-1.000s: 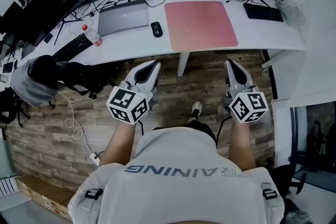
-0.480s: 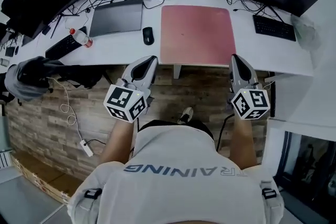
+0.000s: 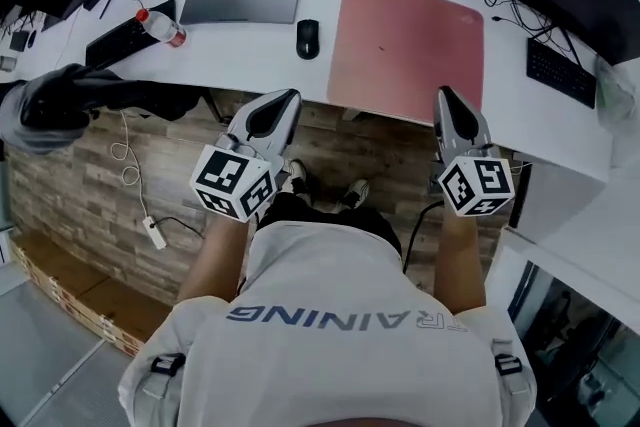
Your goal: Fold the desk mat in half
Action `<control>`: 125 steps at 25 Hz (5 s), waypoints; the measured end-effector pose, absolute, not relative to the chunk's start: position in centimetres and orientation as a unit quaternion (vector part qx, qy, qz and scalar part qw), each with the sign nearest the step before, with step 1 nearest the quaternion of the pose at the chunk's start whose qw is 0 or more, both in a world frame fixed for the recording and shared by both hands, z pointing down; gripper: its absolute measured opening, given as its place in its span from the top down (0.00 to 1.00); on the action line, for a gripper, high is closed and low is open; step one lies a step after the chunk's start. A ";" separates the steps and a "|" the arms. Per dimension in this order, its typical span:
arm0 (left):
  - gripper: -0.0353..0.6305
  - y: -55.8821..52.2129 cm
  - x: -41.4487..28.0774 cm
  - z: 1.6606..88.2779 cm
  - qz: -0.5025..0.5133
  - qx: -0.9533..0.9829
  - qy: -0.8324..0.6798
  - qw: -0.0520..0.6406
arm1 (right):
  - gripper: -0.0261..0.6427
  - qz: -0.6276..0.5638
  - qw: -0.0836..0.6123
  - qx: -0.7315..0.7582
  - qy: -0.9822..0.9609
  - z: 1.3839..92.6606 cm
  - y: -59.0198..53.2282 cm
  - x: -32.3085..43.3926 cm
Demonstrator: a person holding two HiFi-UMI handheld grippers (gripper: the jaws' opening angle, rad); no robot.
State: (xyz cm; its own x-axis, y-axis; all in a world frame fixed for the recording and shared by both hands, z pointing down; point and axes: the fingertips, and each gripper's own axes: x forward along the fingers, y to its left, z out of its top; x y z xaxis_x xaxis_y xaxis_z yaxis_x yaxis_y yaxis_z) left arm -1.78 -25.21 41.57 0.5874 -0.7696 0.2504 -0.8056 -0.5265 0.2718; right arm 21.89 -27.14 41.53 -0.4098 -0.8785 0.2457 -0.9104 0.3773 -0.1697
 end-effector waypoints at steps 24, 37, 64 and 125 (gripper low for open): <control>0.95 -26.2 -10.8 46.8 0.038 0.841 -0.471 0.264 | 0.71 0.125 0.476 0.332 -0.805 66.6 -28.1 5.8; 0.95 -25.5 -13.5 47.8 0.024 0.833 -0.477 0.280 | 0.77 0.040 0.576 0.294 -0.762 71.8 -28.0 4.4; 0.95 -25.4 -0.8 42.9 0.048 0.898 -0.379 0.217 | 0.91 0.230 0.284 0.485 -0.794 62.4 -29.4 17.7; 0.95 -27.9 8.3 32.2 0.010 0.924 -0.374 0.078 | 0.94 0.045 0.017 0.636 -0.770 31.2 -24.7 32.1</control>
State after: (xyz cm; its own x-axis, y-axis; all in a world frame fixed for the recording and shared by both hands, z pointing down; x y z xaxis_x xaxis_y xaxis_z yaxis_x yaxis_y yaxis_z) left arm 8.33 -27.92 32.17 0.7204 -0.6892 0.0774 -0.6924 -0.7084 0.1368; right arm 32.08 -24.70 31.24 -0.1897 -0.9783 0.0832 -0.9813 0.1862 -0.0484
